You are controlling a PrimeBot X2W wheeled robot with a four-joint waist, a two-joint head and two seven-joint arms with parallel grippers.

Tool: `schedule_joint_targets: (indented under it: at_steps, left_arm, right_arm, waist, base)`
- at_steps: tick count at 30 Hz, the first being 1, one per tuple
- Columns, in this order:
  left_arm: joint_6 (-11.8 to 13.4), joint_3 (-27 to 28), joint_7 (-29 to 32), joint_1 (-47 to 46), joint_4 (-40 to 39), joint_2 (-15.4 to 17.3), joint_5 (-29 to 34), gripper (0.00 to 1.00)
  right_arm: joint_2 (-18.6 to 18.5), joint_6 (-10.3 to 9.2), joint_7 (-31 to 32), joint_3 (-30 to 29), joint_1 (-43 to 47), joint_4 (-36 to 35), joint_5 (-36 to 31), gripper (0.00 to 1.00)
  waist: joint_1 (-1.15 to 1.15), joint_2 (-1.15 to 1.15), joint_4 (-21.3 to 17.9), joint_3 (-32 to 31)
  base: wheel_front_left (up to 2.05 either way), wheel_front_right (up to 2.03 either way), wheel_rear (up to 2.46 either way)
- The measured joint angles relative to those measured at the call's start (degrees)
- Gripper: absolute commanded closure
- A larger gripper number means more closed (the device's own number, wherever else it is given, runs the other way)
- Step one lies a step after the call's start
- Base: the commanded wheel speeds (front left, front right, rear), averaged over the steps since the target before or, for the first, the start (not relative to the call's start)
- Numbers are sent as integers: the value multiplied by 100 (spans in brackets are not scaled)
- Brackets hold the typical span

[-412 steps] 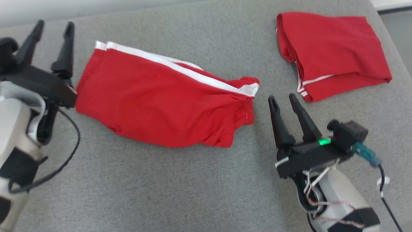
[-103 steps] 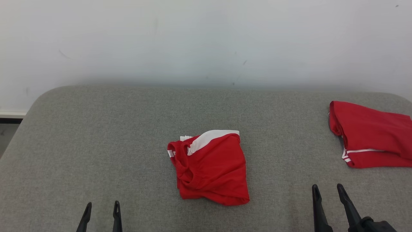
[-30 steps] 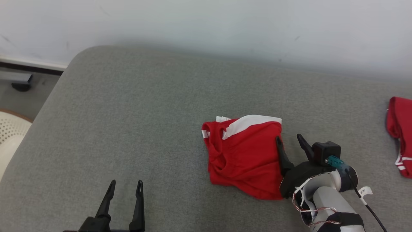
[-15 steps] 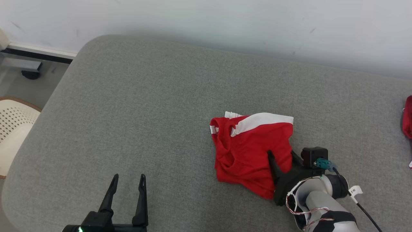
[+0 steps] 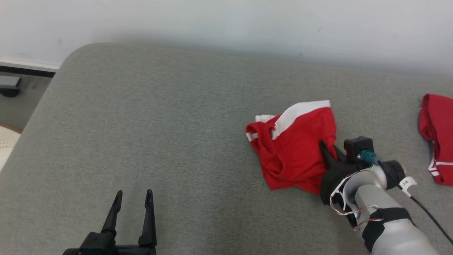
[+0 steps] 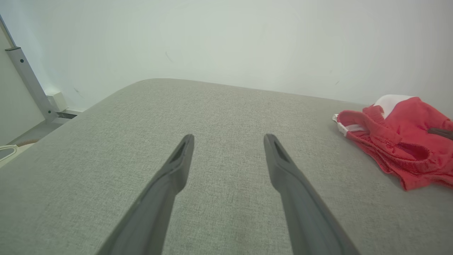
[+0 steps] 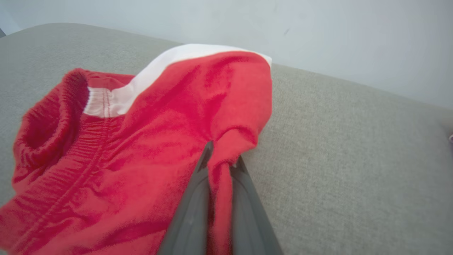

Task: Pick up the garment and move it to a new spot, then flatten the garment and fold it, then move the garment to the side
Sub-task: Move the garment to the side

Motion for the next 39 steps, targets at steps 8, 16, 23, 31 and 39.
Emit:
schedule_joint_targets:
  at_steps: [8, 16, 23, 31, 39]
  left_arm:
    - [-102, 125, -1, -209, -157, 2, -19, 0]
    - [-209, 241, 0, -483, -258, -4, 83, 0]
    - [-302, 447, -1, -541, -421, -1, 212, 0]
    - [-359, 588, -1, -594, -572, -1, 388, 0]
    - [-413, 621, 0, -712, -680, -3, 515, 0]
  right_arm:
    - [-849, 0, 83, 675, -666, -255, -286, 100]
    - [-1666, 0, 555, 1657, -1313, -354, -76, 100]
    - [-2394, 0, 862, 2476, -1596, -761, 459, 100]
    - [-2958, 0, 1100, 3049, -1934, -1287, 813, 100]
    - [-3341, 0, 1348, 3247, -2320, -1490, 1173, 100]
  waist:
    - [0, 0, -488, 255]
    - [1, 0, -807, 698]
    - [0, 0, -1129, 964]
    - [0, 0, -1493, 1106]
    - [0, 0, -1743, 1351]
  base:
    - [0, 0, 0]
    - [0, 0, 0]
    - [0, 0, 0]
    - [0, 0, 0]
    - [0, 0, 0]
